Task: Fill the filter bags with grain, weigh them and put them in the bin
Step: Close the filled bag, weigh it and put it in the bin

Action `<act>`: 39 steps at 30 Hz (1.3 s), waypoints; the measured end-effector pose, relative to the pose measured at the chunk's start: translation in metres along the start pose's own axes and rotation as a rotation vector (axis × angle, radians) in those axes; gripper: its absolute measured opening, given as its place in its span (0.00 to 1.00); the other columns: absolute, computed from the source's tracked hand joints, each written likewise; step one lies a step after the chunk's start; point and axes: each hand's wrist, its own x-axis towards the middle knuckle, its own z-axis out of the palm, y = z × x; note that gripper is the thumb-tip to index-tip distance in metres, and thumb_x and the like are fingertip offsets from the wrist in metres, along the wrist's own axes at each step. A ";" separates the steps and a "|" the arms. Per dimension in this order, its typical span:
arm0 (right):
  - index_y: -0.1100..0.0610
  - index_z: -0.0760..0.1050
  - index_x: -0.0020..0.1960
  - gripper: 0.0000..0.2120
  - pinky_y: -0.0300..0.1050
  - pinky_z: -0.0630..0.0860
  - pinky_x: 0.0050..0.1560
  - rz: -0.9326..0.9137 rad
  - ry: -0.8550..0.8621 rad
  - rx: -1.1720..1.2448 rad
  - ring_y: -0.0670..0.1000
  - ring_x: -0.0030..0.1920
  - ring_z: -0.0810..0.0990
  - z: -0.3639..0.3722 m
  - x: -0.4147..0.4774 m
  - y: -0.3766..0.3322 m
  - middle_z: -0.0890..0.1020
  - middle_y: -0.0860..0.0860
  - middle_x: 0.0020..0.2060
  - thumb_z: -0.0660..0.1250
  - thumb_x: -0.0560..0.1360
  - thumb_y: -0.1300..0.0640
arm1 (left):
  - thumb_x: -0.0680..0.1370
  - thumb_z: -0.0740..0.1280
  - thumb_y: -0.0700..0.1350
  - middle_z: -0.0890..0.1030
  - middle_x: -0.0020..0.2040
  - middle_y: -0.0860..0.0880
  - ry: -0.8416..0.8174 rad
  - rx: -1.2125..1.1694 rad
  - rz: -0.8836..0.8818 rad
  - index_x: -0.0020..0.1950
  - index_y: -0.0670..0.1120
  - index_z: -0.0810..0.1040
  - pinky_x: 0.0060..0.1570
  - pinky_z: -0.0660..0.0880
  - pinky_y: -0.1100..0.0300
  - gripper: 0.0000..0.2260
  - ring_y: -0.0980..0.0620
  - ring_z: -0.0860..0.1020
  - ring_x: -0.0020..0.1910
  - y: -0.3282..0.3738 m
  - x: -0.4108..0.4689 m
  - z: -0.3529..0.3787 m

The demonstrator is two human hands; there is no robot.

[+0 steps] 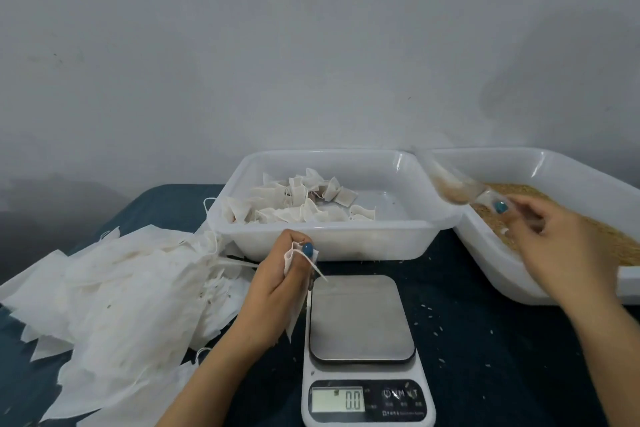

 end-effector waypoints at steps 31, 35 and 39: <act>0.39 0.77 0.52 0.15 0.34 0.70 0.55 -0.466 -0.702 0.581 0.40 0.55 0.72 0.094 -0.051 -0.069 0.76 0.38 0.48 0.63 0.69 0.34 | 0.78 0.70 0.38 0.87 0.46 0.53 0.028 0.039 0.050 0.50 0.46 0.86 0.49 0.79 0.62 0.07 0.55 0.84 0.48 0.008 0.029 0.025; 0.53 0.82 0.45 0.25 0.42 0.74 0.51 -0.379 -0.634 0.676 0.45 0.48 0.76 0.098 -0.053 -0.052 0.77 0.45 0.42 0.67 0.65 0.32 | 0.79 0.68 0.38 0.87 0.43 0.52 0.040 -0.020 0.023 0.49 0.45 0.86 0.48 0.79 0.61 0.07 0.56 0.84 0.45 0.002 0.025 0.036; 0.50 0.82 0.43 0.25 0.35 0.73 0.47 -0.392 -0.617 0.618 0.40 0.47 0.76 0.100 -0.054 -0.045 0.79 0.40 0.43 0.67 0.63 0.29 | 0.79 0.69 0.41 0.86 0.44 0.53 0.049 0.011 -0.009 0.49 0.46 0.86 0.48 0.80 0.58 0.06 0.55 0.83 0.46 -0.007 0.018 0.039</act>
